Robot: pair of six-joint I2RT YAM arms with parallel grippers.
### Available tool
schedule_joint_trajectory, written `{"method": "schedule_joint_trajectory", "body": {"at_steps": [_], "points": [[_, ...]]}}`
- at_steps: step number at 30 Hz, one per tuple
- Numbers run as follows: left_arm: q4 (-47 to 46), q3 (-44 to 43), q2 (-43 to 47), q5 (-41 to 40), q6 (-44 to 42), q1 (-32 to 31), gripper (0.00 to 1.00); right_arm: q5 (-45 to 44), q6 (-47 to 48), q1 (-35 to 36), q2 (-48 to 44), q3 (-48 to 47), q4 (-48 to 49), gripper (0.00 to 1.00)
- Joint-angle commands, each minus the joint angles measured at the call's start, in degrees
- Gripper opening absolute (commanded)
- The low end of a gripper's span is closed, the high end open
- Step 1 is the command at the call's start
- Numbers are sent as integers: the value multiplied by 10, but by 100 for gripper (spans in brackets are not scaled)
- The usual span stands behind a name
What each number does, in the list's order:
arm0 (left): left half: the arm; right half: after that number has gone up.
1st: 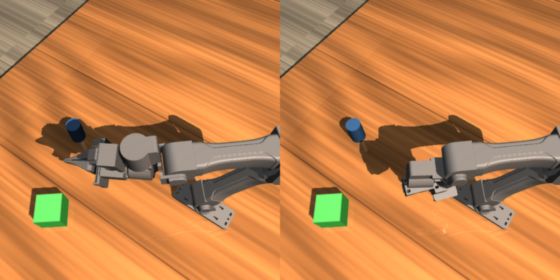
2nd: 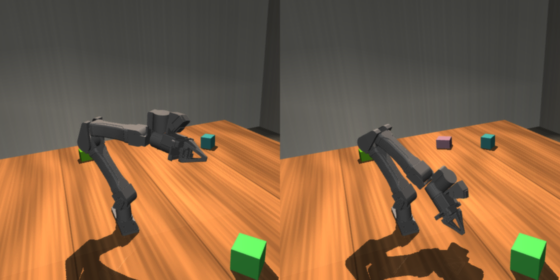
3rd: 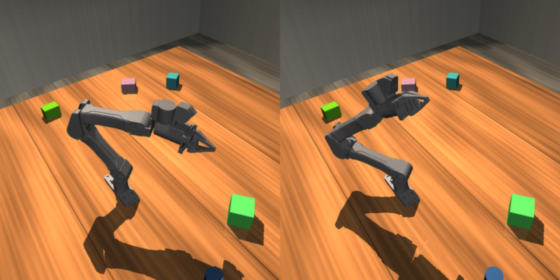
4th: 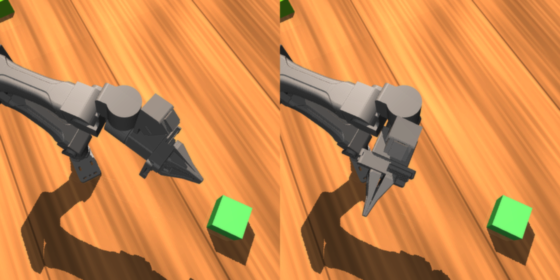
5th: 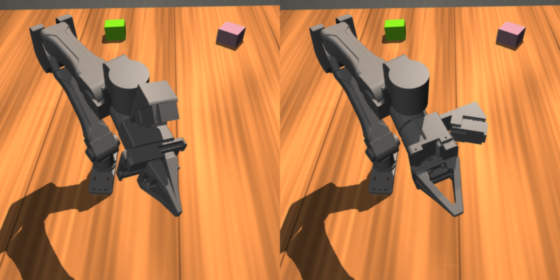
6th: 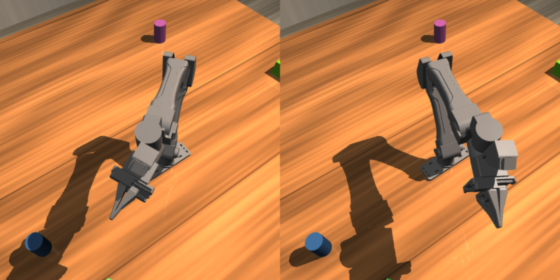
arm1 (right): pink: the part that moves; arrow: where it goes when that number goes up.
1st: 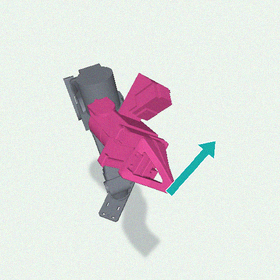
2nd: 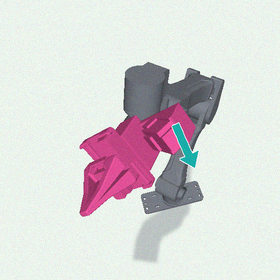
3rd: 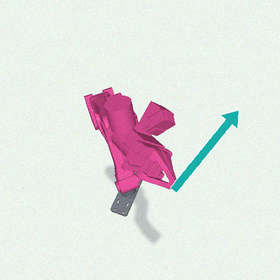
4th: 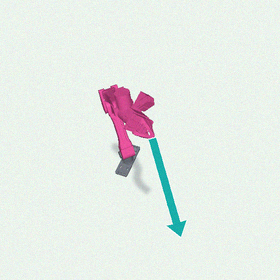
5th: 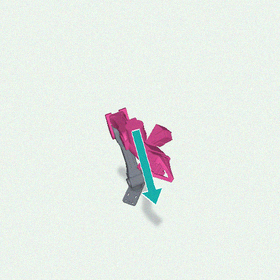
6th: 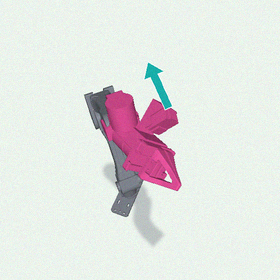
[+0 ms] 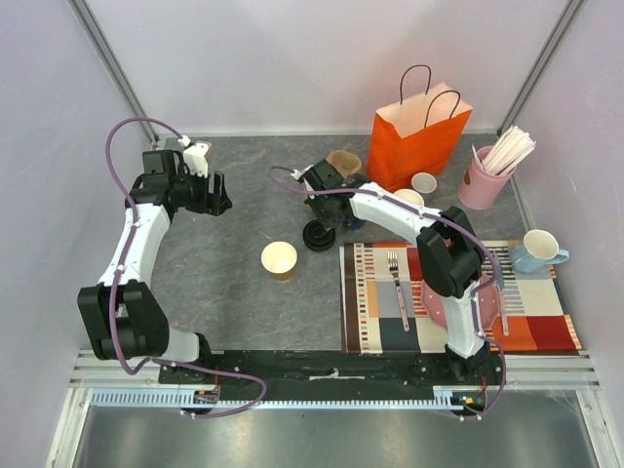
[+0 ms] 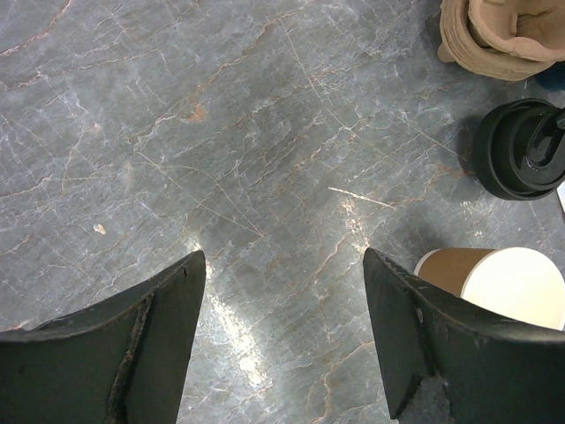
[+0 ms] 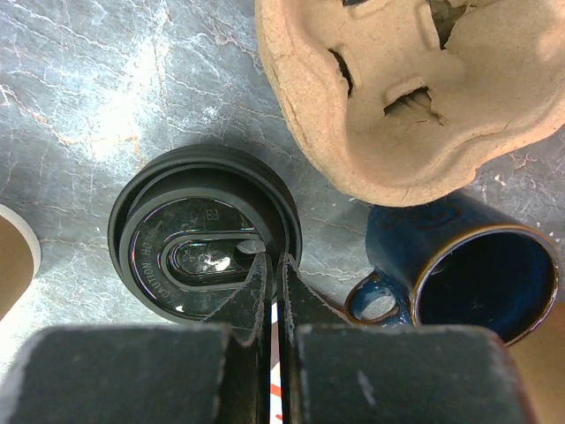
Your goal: Pack the takeout coffee
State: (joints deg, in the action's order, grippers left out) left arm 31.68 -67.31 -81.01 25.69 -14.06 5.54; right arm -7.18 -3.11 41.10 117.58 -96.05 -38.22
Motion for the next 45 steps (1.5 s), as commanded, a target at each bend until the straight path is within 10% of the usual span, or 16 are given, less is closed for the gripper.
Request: {"method": "schedule_joint_trajectory", "body": {"at_steps": [1, 31, 45], "points": [[0, 2, 1, 21, -19, 0, 78, -10, 20, 3, -17, -1, 14, 0], [7, -3, -5, 35, -16, 0, 78, 12, 25, 6, 7, 22, 38, 36], [7, -3, -5, 34, -18, 0, 78, 6, 27, 5, 27, -10, 18, 9]]}}
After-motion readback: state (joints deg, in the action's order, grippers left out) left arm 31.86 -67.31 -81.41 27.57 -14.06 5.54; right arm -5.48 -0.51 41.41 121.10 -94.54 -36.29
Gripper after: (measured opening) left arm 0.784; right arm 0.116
